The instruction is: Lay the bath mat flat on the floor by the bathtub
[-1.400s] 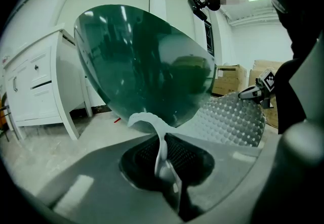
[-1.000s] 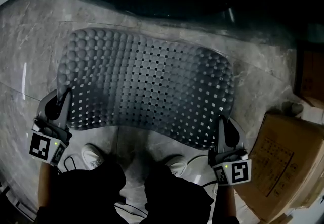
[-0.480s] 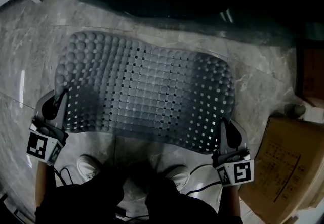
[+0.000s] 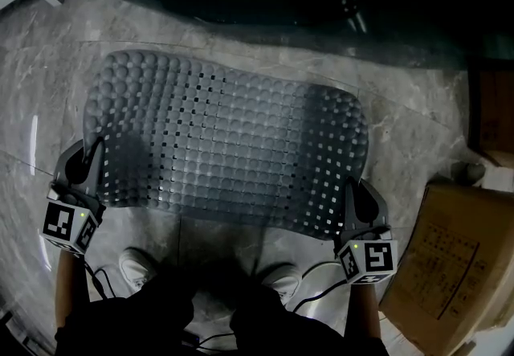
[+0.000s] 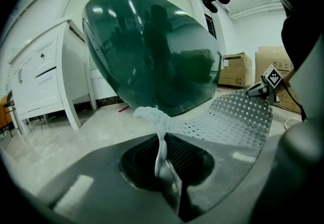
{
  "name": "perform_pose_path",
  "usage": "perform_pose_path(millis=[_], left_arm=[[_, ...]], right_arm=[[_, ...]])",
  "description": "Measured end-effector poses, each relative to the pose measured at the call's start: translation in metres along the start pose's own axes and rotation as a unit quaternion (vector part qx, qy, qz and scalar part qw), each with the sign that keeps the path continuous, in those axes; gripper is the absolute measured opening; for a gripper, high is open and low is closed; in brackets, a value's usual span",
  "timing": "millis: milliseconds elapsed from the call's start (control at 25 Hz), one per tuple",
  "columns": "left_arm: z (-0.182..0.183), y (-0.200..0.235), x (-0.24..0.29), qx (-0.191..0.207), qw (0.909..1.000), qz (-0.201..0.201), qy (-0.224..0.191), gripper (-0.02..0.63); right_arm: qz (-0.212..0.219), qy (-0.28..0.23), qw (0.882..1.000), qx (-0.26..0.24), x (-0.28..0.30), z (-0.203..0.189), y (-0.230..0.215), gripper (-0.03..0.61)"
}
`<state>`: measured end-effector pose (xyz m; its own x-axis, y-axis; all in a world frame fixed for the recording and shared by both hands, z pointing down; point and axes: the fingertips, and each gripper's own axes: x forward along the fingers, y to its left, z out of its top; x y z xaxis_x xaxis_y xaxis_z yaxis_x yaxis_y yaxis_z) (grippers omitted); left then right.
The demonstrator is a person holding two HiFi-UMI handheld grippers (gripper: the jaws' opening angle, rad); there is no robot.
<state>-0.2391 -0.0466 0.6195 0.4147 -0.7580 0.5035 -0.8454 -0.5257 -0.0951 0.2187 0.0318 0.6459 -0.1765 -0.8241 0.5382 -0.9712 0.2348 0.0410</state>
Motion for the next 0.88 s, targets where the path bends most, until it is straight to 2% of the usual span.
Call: perform_pose_path(millis=[160,320,680,880], left_arm=[[-0.014,0.003,0.004,-0.006,0.9998,0.003,0.019,0.017],[-0.025,0.014,0.008,-0.001,0.9999,0.015,0.008,0.018],[-0.050,0.029,0.021,0.000,0.9987,0.031,0.039,0.023],[-0.067,0.035,0.022,-0.004,0.9975,0.038,0.059,0.028]], right_arm=[[-0.014,0.008,1.000,0.001,0.001,-0.004,-0.005,0.055],[-0.027,0.015,0.999,-0.013,0.001,-0.012,-0.010,0.057],[-0.049,0.033,0.998,-0.020,0.009,-0.023,-0.017,0.063],[-0.059,0.040,0.997,-0.007,0.012,-0.035,-0.023,0.066]])
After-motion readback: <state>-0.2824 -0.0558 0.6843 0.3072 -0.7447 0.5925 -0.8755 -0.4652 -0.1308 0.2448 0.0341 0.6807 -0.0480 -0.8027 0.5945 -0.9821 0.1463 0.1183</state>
